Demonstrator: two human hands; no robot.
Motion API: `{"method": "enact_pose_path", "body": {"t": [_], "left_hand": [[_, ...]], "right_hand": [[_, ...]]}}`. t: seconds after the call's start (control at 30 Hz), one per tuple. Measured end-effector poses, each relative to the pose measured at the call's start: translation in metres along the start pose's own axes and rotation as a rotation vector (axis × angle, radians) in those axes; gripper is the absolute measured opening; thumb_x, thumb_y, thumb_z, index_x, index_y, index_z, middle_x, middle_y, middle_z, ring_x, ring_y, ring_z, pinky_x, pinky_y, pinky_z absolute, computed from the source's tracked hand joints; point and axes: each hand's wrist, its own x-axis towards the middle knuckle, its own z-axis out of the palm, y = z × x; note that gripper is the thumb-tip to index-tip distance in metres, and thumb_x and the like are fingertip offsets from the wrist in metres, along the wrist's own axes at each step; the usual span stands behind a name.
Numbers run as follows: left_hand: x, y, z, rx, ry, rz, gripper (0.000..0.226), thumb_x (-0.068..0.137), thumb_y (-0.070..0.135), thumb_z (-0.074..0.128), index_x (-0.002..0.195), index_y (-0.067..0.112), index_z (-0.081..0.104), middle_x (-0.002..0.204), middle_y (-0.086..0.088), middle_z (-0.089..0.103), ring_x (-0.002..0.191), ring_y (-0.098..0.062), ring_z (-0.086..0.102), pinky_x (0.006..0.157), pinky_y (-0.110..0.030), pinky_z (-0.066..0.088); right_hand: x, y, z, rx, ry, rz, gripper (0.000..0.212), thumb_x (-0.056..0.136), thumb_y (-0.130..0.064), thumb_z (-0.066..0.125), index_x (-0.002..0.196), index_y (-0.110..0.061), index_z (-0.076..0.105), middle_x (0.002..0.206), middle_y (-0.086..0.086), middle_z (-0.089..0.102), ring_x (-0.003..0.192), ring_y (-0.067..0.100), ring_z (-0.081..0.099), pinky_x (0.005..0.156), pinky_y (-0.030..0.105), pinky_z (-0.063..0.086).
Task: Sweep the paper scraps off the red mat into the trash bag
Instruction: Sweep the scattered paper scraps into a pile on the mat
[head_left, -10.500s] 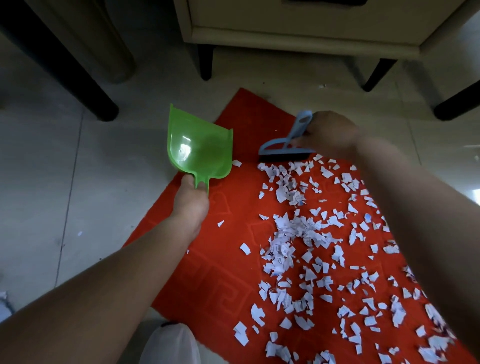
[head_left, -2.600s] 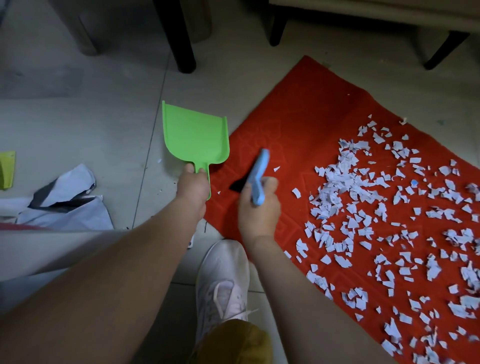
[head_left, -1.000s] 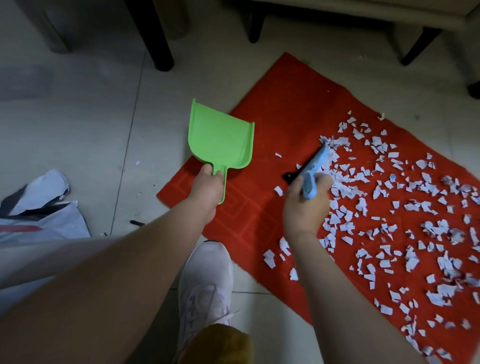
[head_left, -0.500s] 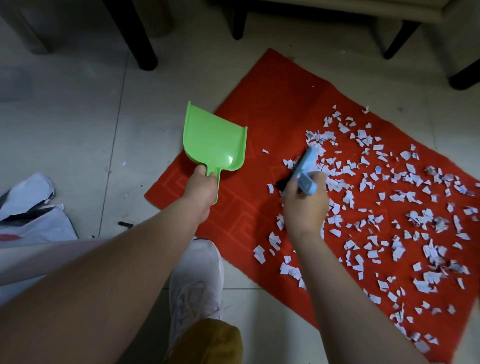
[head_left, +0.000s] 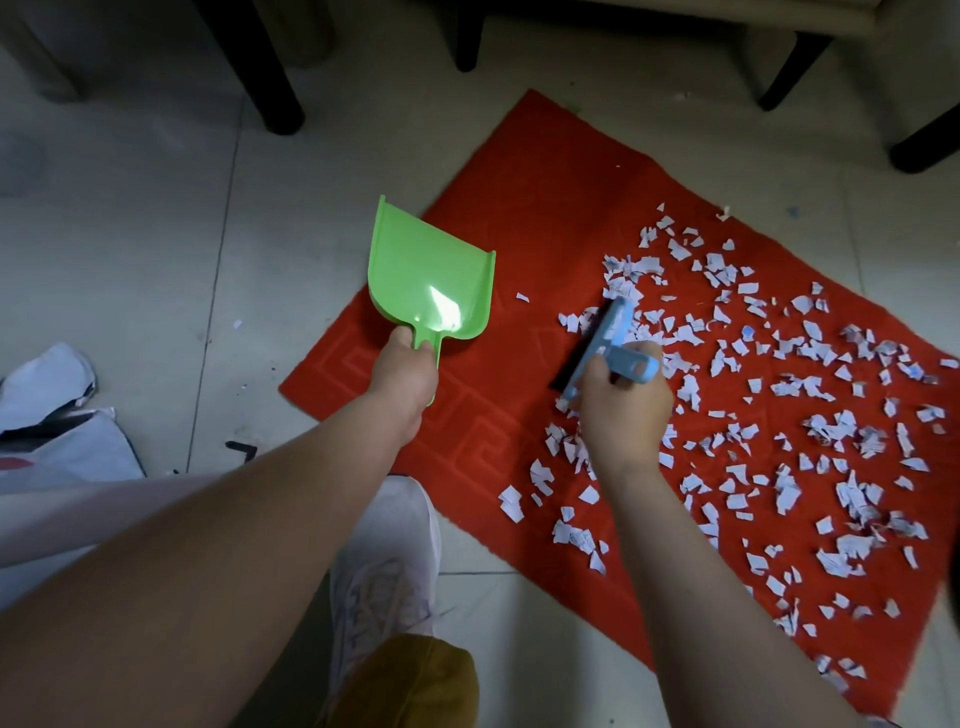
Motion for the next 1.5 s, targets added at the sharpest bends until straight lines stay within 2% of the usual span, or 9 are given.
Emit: {"method": "enact_pose_path", "body": {"t": [0.17,0.27,0.5,0.73,1.03,1.2,1.3,1.4,1.5], "left_hand": [[0.000,0.004,0.004,-0.006,0.009,0.014,0.022,0.101,0.016,0.033,0.118,0.018,0.047,0.095,0.002,0.049,0.073,-0.006,0.043,0.058,-0.022,0.035],[0.001,0.009,0.005,-0.019,0.023,0.024,0.025,0.101,0.017,0.034,0.122,0.018,0.047,0.102,0.001,0.050,0.073,-0.005,0.043,0.064,-0.025,0.036],[0.006,0.012,0.003,-0.030,0.029,0.026,0.016,0.102,0.017,0.034,0.111,0.023,0.046,0.088,0.008,0.049,0.074,-0.004,0.044,0.058,-0.021,0.035],[0.006,0.010,0.000,-0.007,0.035,0.023,0.017,0.102,0.017,0.033,0.112,0.022,0.046,0.083,0.008,0.045,0.069,-0.005,0.042,0.057,-0.020,0.035],[0.000,0.007,0.010,0.007,0.021,0.037,0.026,0.102,0.017,0.034,0.124,0.016,0.047,0.087,0.006,0.048,0.071,-0.005,0.043,0.056,-0.022,0.034],[0.002,0.007,0.005,0.026,0.045,0.039,0.029,0.102,0.016,0.032,0.128,0.014,0.045,0.097,0.001,0.048,0.071,-0.005,0.041,0.059,-0.025,0.035],[0.003,0.003,0.005,0.016,0.044,0.027,0.031,0.102,0.017,0.032,0.130,0.015,0.044,0.098,0.002,0.049,0.076,-0.008,0.044,0.072,-0.030,0.036],[0.000,0.003,0.009,0.012,0.037,0.032,0.031,0.102,0.017,0.032,0.130,0.016,0.044,0.094,0.004,0.049,0.077,-0.008,0.045,0.072,-0.029,0.036],[-0.002,0.003,0.014,-0.005,0.050,0.041,0.029,0.102,0.016,0.033,0.128,0.014,0.045,0.103,-0.001,0.050,0.085,-0.014,0.046,0.078,-0.031,0.035]], "right_hand": [[0.016,-0.023,-0.011,0.256,0.003,0.055,0.007,0.091,-0.009,0.049,0.084,-0.009,0.051,0.065,0.001,0.059,0.047,0.006,0.054,0.045,0.024,0.046],[0.033,-0.042,0.007,0.306,-0.111,0.123,0.023,0.091,-0.012,0.050,0.069,-0.013,0.051,0.066,0.003,0.058,0.053,0.014,0.053,0.053,0.034,0.048],[0.072,-0.049,0.059,0.171,-0.240,0.158,0.030,0.076,-0.025,0.048,0.092,-0.004,0.060,0.084,0.013,0.070,0.073,0.031,0.068,0.070,0.049,0.057],[0.071,-0.044,0.012,0.024,0.169,0.043,0.028,0.093,-0.019,0.048,0.116,-0.002,0.049,0.089,0.002,0.058,0.077,0.018,0.058,0.068,0.032,0.048],[0.054,-0.032,0.046,0.224,-0.371,0.150,0.017,0.085,-0.015,0.049,0.075,-0.007,0.059,0.080,0.021,0.069,0.061,0.028,0.060,0.054,0.033,0.048],[0.044,-0.013,0.029,-0.074,-0.095,0.085,0.022,0.092,-0.023,0.047,0.099,-0.003,0.056,0.079,0.004,0.063,0.065,0.019,0.060,0.058,0.030,0.049],[0.037,-0.014,0.007,0.006,0.097,0.050,0.016,0.092,-0.019,0.047,0.093,-0.004,0.053,0.067,-0.003,0.054,0.057,0.012,0.052,0.055,0.029,0.043],[0.028,-0.025,0.007,0.194,-0.027,0.072,0.026,0.091,-0.014,0.048,0.065,-0.011,0.049,0.060,0.001,0.053,0.052,0.016,0.051,0.054,0.032,0.043],[0.022,-0.030,0.034,0.206,-0.226,0.105,0.024,0.088,-0.014,0.052,0.065,-0.011,0.056,0.074,0.012,0.066,0.071,0.033,0.065,0.066,0.045,0.055]]}}
